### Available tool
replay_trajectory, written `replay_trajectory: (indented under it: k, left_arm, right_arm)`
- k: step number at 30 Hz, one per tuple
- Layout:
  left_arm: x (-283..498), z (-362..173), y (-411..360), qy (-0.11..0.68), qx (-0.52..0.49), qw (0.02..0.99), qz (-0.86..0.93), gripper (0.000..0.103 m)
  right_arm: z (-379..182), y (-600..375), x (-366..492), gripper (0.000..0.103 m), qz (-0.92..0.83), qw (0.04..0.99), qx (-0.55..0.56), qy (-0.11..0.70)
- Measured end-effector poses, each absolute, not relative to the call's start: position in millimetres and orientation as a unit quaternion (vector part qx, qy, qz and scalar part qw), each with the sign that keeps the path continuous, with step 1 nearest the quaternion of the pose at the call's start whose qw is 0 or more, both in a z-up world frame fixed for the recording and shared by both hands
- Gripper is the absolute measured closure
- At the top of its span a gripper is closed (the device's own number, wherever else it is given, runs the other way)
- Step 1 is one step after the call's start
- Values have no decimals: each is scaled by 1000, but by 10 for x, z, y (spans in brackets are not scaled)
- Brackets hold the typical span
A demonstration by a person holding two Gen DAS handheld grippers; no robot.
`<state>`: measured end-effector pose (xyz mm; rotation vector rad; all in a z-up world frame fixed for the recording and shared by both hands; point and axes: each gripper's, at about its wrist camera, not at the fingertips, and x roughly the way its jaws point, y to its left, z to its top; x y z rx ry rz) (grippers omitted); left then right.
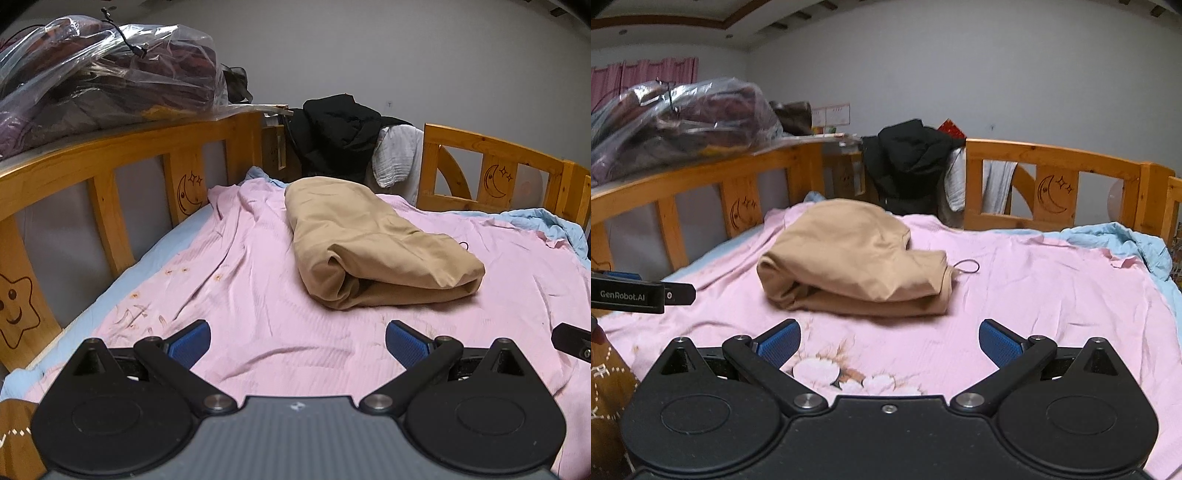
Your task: Fold large clothes
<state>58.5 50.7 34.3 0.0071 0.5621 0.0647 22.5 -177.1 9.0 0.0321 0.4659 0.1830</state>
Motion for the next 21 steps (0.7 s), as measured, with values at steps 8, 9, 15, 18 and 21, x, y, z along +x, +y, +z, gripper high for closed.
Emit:
replay_trajectory:
  k: [8,9,15,18,21]
  left_arm:
    - [588,312,504,281,4,959,31,1]
    - [588,314,505,281,3,959,31,1]
    - [588,310,508,281,3,959,32,1]
    - [586,310,510,282,3,959,32,1]
    - [585,310,505,282,4,959,32,1]
  right_arm:
    - [58,-1779,269,1,87,965,19,246]
    - [53,-1781,275,1,87,965,20,248]
    - [38,-1798,297,1,83,963,25,256]
    - [38,-1802,303,1,84,963,25,257]
    - [38,-1798,303,1,84,963,25,257]
